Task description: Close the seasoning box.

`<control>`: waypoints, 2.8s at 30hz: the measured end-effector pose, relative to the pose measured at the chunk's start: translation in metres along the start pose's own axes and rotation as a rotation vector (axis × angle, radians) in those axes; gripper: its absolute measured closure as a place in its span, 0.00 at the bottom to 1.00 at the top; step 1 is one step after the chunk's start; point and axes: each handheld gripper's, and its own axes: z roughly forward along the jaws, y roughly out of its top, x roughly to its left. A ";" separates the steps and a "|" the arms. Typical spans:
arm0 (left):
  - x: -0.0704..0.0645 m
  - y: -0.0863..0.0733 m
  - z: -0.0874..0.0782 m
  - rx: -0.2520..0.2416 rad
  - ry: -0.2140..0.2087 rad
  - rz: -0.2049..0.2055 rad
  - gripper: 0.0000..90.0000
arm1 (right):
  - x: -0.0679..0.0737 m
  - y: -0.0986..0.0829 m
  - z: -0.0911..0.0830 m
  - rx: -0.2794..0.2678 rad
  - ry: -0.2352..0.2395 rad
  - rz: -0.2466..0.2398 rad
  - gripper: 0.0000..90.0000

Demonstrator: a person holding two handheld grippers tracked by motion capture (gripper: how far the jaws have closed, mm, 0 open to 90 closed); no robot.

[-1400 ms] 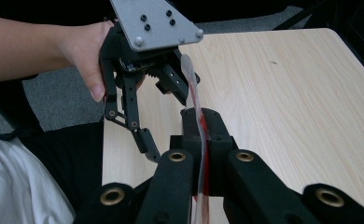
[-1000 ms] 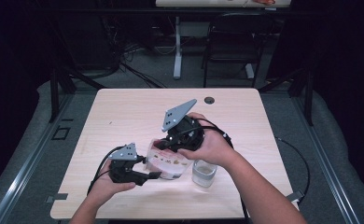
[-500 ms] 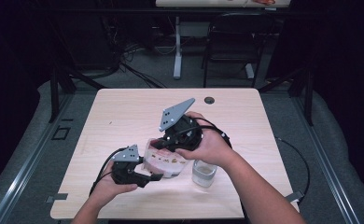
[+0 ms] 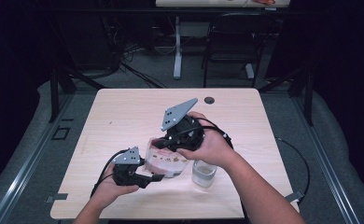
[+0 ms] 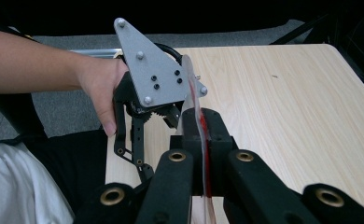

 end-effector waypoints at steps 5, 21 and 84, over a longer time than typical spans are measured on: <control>0.001 -0.001 0.002 0.015 -0.013 -0.032 0.45 | 0.001 0.001 -0.001 -0.002 -0.001 -0.007 1.00; 0.002 -0.004 0.007 0.062 -0.006 -0.049 0.44 | 0.004 0.004 -0.003 -0.029 0.000 -0.009 1.00; -0.006 0.003 -0.024 0.174 0.069 -0.002 0.62 | -0.006 -0.021 -0.008 -0.022 -0.024 0.053 0.97</control>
